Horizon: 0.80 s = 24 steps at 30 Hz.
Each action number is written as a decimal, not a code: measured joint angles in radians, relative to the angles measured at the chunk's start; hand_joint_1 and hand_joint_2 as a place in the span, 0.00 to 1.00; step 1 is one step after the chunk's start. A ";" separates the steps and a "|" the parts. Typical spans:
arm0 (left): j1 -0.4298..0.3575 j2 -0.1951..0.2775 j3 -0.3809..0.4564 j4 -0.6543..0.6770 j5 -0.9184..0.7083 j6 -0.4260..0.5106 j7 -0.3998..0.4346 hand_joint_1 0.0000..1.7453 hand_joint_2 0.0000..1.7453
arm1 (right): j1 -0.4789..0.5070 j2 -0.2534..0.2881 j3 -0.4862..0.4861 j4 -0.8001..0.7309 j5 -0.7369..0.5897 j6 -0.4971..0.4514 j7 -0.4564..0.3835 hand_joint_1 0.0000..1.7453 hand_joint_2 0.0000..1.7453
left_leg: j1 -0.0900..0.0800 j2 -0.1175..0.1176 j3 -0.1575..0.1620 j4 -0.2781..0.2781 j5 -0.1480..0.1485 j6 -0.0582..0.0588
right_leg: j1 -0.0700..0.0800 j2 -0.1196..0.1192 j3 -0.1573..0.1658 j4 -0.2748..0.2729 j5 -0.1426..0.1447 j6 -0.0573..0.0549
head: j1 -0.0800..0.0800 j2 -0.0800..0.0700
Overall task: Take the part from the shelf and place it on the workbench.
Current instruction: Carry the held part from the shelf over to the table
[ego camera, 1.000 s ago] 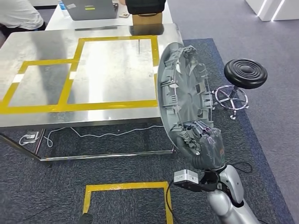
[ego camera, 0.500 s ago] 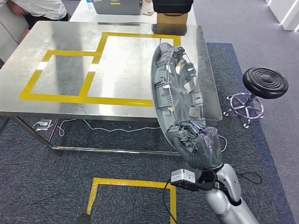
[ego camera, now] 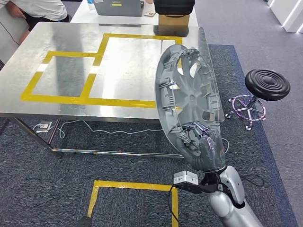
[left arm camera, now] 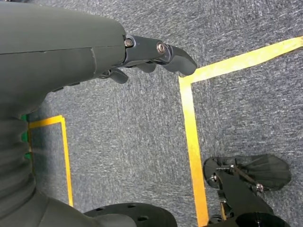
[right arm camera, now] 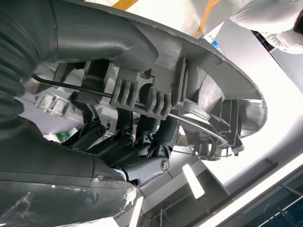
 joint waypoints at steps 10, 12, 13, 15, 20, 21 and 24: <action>0.000 0.000 0.000 0.000 0.000 -0.002 0.009 0.00 1.00 | -0.001 0.000 0.001 0.003 0.000 0.000 0.000 1.00 1.00 | -0.005 0.000 -0.001 0.003 -0.004 0.007 | -0.005 0.000 0.000 0.000 0.001 0.007 | 0.000 0.000; 0.001 0.001 0.000 0.000 0.000 -0.002 0.010 0.00 1.00 | -0.001 0.000 0.001 0.004 0.000 0.000 0.000 1.00 1.00 | -0.008 0.000 -0.001 0.001 -0.005 0.012 | -0.008 -0.002 0.001 -0.002 0.001 0.012 | -0.001 0.000; 0.001 0.001 0.000 0.000 0.000 -0.002 0.010 0.00 1.00 | -0.001 0.000 0.001 0.003 0.000 0.000 0.000 1.00 1.00 | -0.006 -0.001 0.002 -0.004 -0.002 0.017 | -0.010 -0.001 0.000 -0.002 0.000 0.015 | -0.001 0.000; 0.001 0.001 0.000 0.000 0.000 -0.001 0.010 0.00 1.00 | -0.001 0.000 0.001 0.003 0.000 0.000 0.000 1.00 1.00 | -0.001 -0.002 0.010 -0.016 0.002 0.024 | -0.011 0.015 -0.012 0.026 -0.021 0.020 | 0.002 0.000; -0.003 0.002 0.000 0.000 0.000 -0.001 0.010 0.00 1.00 | 0.005 0.000 0.001 0.005 0.000 0.000 0.000 1.00 1.00 | 0.003 -0.012 0.017 -0.019 0.000 0.028 | -0.013 0.045 -0.146 0.293 -0.126 0.026 | 0.009 0.000; -0.002 0.001 0.000 0.000 0.000 -0.001 0.010 0.00 1.00 | 0.006 -0.001 0.002 0.006 0.000 0.000 0.000 1.00 1.00 | 0.005 -0.015 0.019 -0.018 -0.002 0.024 | -0.014 0.045 -0.141 0.274 -0.104 0.028 | 0.009 0.000; -0.003 0.001 0.000 0.000 0.000 -0.001 0.010 0.00 1.00 | 0.005 -0.001 0.002 0.008 0.000 0.000 0.000 1.00 1.00 | 0.012 -0.026 0.023 -0.004 -0.014 0.004 | -0.023 0.052 -0.052 0.086 -0.011 0.034 | 0.011 0.000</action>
